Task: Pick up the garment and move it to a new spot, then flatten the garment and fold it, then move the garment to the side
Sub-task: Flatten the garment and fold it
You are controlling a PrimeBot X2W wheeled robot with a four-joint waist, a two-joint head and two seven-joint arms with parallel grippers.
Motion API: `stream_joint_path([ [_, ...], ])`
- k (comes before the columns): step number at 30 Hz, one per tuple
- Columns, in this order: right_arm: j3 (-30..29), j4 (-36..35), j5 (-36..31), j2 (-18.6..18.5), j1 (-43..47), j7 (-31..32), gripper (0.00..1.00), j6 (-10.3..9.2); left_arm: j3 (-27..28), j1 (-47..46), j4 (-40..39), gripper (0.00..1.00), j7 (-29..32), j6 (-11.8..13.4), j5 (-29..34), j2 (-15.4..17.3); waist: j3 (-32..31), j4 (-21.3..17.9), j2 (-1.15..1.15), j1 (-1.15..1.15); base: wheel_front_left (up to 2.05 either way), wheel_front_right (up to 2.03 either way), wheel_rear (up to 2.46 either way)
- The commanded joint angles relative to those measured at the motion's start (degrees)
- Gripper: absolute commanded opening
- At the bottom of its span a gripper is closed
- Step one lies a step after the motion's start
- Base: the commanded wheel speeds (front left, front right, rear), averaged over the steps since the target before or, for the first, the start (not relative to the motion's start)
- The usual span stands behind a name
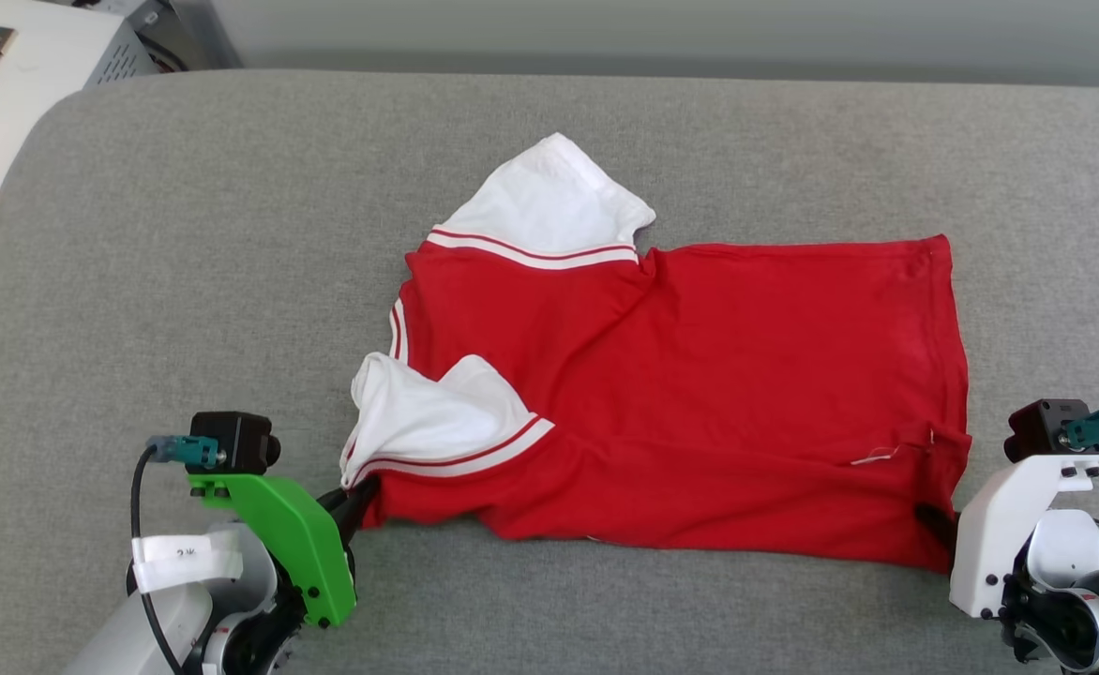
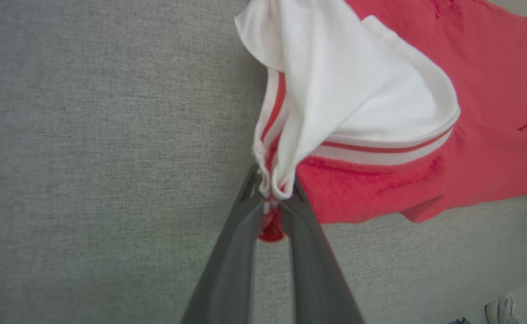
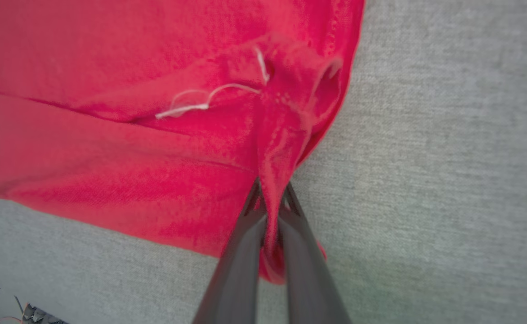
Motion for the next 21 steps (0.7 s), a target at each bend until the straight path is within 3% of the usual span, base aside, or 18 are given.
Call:
stream_joint_path([
  [1,0.6,0.58,0.46,0.43,0.21,0.3,0.0,0.0,0.58,0.9,0.26,0.0,-1.24,0.04,-0.08,-0.59,-1.47,-0.24,0.0,0.0,0.0,0.0,0.0],
  [5,0.52,-1.69,0.59,-0.17,0.53,-0.21,0.0,0.0,1.18,2.75,0.1,0.0,-2.36,0.41,-0.73,-0.58,-4.13,-0.45,0.0,0.0,0.0,0.0,0.0],
  [12,1.94,-6.38,1.53,-0.15,6.04,0.64,0.0,0.0,1.4,10.6,-4.81,0.0,-1.56,3.8,-1.07,3.05,-10.2,-1.55,0.0,0.0,0.0,0.0,0.0],
  [21,-0.97,-9.26,2.45,1.3,14.72,1.27,0.0,0.0,2.16,18.4,-10.06,0.0,0.13,7.8,-2.88,6.12,-13.19,-1.9,0.0,0.0,0.0,0.0,0.0],
])
